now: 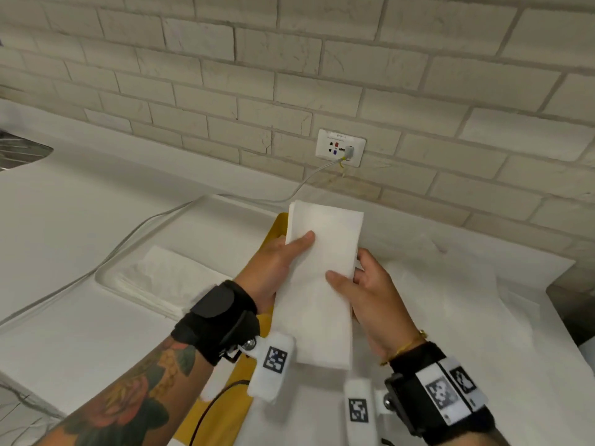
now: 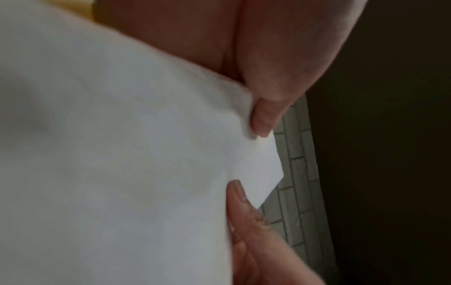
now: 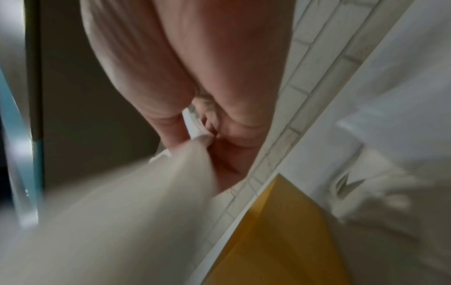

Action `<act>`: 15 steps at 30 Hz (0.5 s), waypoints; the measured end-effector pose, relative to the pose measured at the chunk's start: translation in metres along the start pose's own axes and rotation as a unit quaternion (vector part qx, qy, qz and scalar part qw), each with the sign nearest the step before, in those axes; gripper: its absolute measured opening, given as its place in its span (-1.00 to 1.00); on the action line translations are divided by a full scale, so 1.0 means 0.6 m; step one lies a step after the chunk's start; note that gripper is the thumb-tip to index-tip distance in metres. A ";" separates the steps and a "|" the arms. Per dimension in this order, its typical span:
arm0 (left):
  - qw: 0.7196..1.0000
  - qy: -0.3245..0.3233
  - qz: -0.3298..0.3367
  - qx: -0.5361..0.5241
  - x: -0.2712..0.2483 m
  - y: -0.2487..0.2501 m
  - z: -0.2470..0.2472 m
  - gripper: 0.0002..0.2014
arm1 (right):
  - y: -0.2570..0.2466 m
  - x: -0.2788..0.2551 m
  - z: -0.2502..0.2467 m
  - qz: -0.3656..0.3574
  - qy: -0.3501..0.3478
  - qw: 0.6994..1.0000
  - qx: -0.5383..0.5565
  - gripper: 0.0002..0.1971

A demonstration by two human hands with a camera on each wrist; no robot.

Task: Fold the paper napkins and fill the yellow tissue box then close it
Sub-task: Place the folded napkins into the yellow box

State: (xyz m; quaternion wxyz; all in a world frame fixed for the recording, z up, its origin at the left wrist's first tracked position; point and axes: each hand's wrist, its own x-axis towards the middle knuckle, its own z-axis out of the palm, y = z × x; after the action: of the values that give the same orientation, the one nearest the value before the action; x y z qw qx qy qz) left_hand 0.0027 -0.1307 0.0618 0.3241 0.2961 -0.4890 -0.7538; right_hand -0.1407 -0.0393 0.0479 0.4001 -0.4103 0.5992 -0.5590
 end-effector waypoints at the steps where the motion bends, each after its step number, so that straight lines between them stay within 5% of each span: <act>1: 0.999 0.021 0.021 0.033 0.005 0.008 -0.015 -0.65 | -0.005 0.010 0.013 0.009 0.012 1.000 0.013 -0.70; 5: 0.972 0.104 0.094 0.188 0.011 0.013 -0.097 -0.74 | -0.015 0.066 0.034 0.054 0.056 0.996 0.052 -0.62; 9: 0.932 0.120 0.049 0.339 0.006 -0.037 -0.163 -0.78 | -0.016 0.127 0.042 0.112 0.058 0.991 0.038 -0.56; 15: 0.933 0.130 0.075 0.326 0.000 -0.068 -0.181 -0.76 | 0.017 0.214 0.086 0.182 0.086 0.974 -0.100 -0.54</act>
State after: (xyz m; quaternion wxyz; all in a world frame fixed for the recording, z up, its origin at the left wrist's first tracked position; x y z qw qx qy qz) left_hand 0.0775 -0.1769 -0.0139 0.3261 0.4436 -0.6821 -0.4813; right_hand -0.1370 -0.1772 0.0322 0.3989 -0.2826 0.7489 -0.4474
